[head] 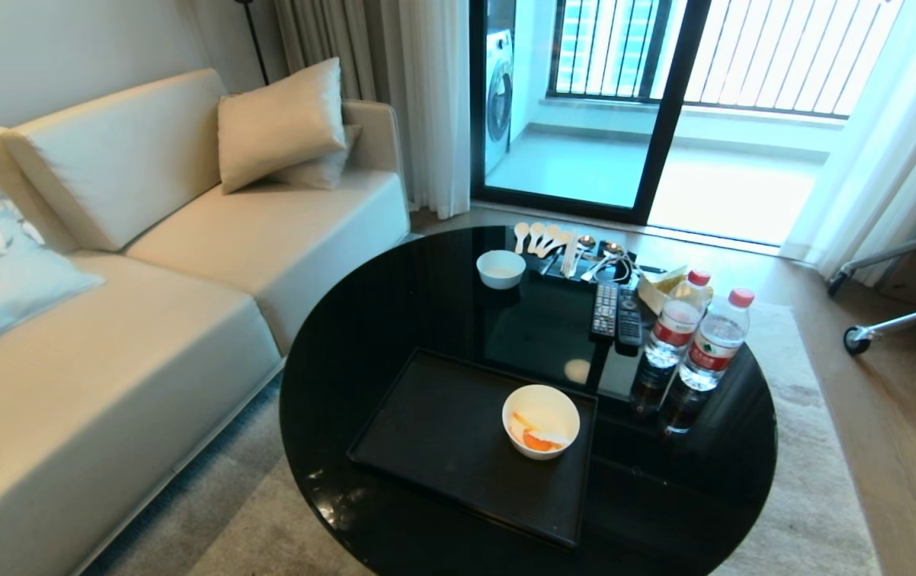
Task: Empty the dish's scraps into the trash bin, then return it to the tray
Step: Pick up the bowl with leftover food
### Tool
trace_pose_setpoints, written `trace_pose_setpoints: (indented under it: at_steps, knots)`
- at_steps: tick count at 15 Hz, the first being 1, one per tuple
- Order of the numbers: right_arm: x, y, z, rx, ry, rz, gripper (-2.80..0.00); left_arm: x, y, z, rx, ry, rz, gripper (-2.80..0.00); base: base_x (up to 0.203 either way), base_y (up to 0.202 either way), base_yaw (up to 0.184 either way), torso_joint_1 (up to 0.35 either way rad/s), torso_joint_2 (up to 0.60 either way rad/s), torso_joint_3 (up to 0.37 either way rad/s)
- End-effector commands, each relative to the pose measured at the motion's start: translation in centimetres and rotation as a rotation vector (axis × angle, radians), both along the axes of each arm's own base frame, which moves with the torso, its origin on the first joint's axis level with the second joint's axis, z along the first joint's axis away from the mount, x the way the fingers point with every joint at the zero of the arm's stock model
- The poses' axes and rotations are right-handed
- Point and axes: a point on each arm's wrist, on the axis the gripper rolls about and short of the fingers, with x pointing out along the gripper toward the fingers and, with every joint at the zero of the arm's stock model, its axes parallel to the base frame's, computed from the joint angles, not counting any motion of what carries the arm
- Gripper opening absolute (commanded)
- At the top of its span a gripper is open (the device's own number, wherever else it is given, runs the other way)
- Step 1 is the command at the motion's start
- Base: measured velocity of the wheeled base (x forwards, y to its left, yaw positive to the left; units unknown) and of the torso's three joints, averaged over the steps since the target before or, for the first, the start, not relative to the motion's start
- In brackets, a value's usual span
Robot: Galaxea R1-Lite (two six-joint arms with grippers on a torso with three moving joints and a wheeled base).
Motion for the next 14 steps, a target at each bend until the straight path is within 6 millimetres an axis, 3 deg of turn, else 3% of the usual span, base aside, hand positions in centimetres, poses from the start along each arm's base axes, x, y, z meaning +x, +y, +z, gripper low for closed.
trace_pose_setpoints:
  at_steps: [1, 5, 8, 11, 14]
  knots:
    - [-0.1, 0.0, 0.2, -0.033, -0.009, 0.021, -2.80, 0.0, 0.0, 0.0, -0.001, -0.001, 0.000, -2.80, 0.000, 0.000, 0.000, 0.000, 0.00, 0.000]
    - [-0.5, 0.4, 3.6, -0.078, -0.039, 0.169, -2.80, 0.0, 0.0, 0.0, -0.001, -0.001, 0.000, -2.80, 0.000, 0.000, 0.000, 0.000, 0.00, 0.000]
    - [1.1, 0.4, 7.2, -0.107, 0.042, 0.207, -2.80, 0.0, 0.0, 0.0, -0.001, -0.001, 0.000, -2.80, 0.000, 0.000, 0.000, 0.000, 0.00, 0.000]
    - [4.4, 0.4, 10.5, -0.109, 0.157, 0.222, -2.80, 0.0, 0.0, 0.0, -0.001, -0.001, 0.000, -2.80, 0.000, 0.000, 0.000, 0.000, 0.00, 0.000]
    - [9.8, 0.6, 12.6, -0.148, 0.308, 0.259, -2.80, 0.0, 0.0, 0.0, -0.001, -0.001, 0.000, -2.80, 0.000, 0.000, 0.000, 0.000, 0.00, 0.000]
